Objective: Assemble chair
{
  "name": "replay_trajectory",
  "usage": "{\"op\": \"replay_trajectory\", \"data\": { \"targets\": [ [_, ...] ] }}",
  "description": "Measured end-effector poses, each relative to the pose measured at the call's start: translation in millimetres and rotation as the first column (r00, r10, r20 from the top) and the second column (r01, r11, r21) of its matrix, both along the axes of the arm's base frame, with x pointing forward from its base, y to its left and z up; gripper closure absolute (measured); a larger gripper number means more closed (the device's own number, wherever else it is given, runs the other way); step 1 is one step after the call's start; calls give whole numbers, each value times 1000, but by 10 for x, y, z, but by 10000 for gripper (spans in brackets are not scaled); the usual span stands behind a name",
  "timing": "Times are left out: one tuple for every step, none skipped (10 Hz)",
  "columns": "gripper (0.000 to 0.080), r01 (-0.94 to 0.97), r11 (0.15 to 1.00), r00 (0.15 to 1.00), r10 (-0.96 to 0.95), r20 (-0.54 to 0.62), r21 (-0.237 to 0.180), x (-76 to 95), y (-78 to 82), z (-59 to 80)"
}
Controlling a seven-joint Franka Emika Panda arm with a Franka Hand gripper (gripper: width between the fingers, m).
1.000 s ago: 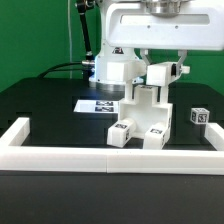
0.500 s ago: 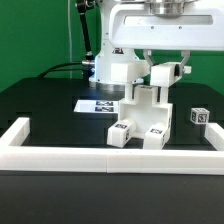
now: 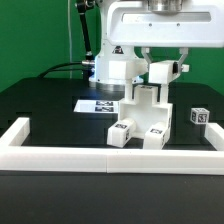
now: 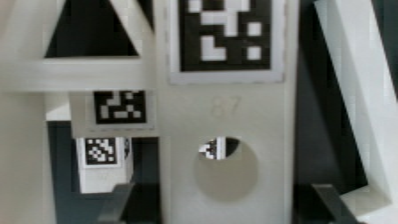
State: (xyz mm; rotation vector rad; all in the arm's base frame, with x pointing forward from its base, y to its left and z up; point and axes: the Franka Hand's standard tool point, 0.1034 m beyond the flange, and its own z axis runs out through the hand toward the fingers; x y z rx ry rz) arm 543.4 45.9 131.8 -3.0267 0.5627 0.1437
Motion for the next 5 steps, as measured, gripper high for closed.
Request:
{"op": "replay_trajectory", "data": {
  "targets": [
    [509,-2,1000,1000,2,1,1,-18,10,4],
    [509,-5,1000,1000,5,-1,1,-57,27,-6],
    [509,-4,1000,1000,4,-3,0,-57,20,-18],
    [509,-4,1000,1000,4,-4,0,-60,20,-26],
    [509,-4,1000,1000,4,-5,0,-62,19,-32]
  ]
}}
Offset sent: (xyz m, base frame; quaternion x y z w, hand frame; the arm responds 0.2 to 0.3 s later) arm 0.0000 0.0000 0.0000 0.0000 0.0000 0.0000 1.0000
